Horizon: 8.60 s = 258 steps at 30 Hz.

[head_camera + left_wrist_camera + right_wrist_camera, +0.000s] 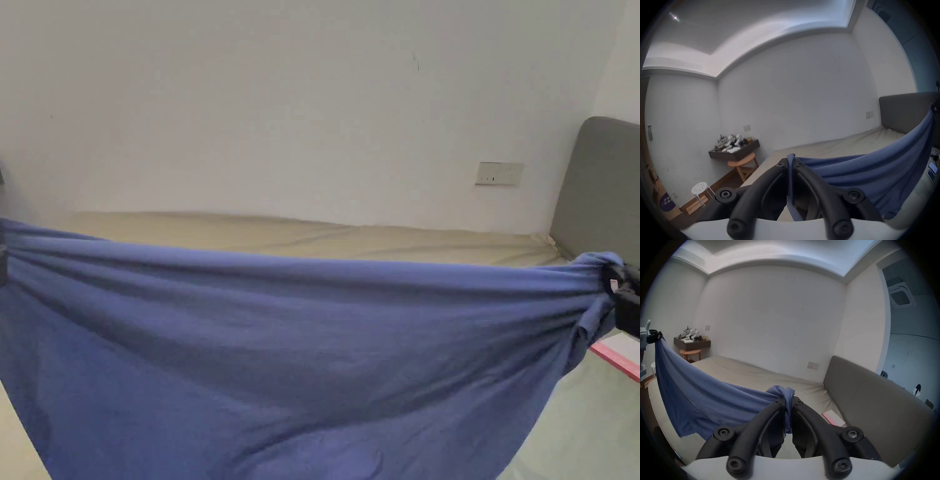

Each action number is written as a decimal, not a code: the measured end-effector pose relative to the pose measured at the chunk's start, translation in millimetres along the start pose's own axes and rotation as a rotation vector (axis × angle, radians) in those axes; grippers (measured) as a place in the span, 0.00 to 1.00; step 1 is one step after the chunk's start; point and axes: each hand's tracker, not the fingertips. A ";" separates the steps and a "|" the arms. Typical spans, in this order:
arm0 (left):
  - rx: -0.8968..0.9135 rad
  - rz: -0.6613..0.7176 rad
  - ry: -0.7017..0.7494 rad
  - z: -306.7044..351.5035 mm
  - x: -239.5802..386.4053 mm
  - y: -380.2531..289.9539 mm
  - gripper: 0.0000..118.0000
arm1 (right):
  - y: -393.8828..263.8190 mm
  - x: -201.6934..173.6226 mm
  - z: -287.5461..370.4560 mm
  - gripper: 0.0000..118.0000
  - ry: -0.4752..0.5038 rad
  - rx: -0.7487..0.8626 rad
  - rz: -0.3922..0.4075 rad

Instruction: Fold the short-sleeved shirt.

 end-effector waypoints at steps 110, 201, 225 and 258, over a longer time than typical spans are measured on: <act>-0.932 -0.345 -0.348 36.4 49.9 -360.3 0.08 | -311.8 -95.8 29.4 0.56 0.242 -0.994 0.109; -0.904 0.006 -0.177 55.8 75.1 -297.7 0.10 | -321.1 -117.4 56.3 0.90 0.104 -1.000 -0.039; -0.805 0.237 -0.177 40.0 56.8 -283.1 0.10 | -280.7 -81.4 38.6 0.06 0.208 -0.645 -0.186; -0.878 0.126 -0.112 -187.3 111.4 -313.1 0.88 | -294.3 -88.9 -181.6 0.79 -0.075 -0.777 -0.100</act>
